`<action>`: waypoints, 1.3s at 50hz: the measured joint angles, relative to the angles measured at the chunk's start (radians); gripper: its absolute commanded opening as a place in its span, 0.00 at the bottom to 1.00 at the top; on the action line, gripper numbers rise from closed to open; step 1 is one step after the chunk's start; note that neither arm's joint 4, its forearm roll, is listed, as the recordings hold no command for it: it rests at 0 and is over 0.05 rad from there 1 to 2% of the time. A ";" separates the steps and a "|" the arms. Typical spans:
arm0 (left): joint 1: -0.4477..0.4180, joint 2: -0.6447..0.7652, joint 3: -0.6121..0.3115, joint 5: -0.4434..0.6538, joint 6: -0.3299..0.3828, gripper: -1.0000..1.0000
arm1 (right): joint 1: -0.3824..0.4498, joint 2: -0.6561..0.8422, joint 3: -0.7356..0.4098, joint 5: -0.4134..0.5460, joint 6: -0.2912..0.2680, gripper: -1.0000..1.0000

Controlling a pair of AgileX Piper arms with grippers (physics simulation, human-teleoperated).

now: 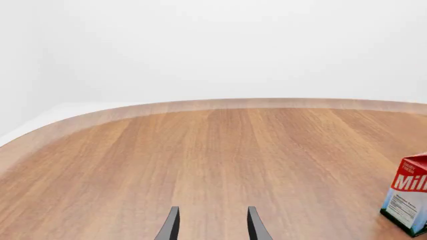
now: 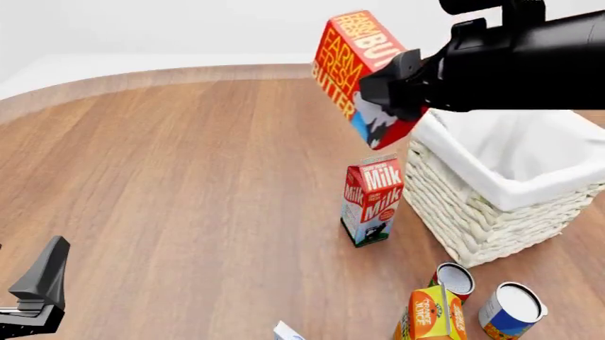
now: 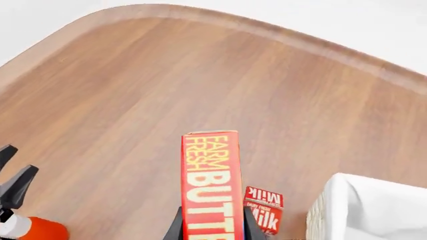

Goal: Pick up the cream cheese box and the butter, and put them in the basket.

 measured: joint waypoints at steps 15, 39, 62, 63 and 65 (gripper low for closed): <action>0.000 0.000 0.000 0.000 0.000 1.00 | -0.131 -0.042 0.001 -0.018 0.014 0.00; 0.000 0.000 0.000 0.000 0.000 1.00 | -0.329 -0.100 0.036 -0.047 0.048 0.00; 0.000 0.000 0.000 0.000 0.000 1.00 | -0.467 -0.179 0.096 -0.060 0.136 0.00; 0.000 0.000 0.000 0.000 0.000 1.00 | -0.471 -0.181 0.100 -0.062 0.143 0.00; 0.000 0.000 0.000 0.000 0.000 1.00 | -0.478 -0.184 0.108 -0.067 0.154 0.00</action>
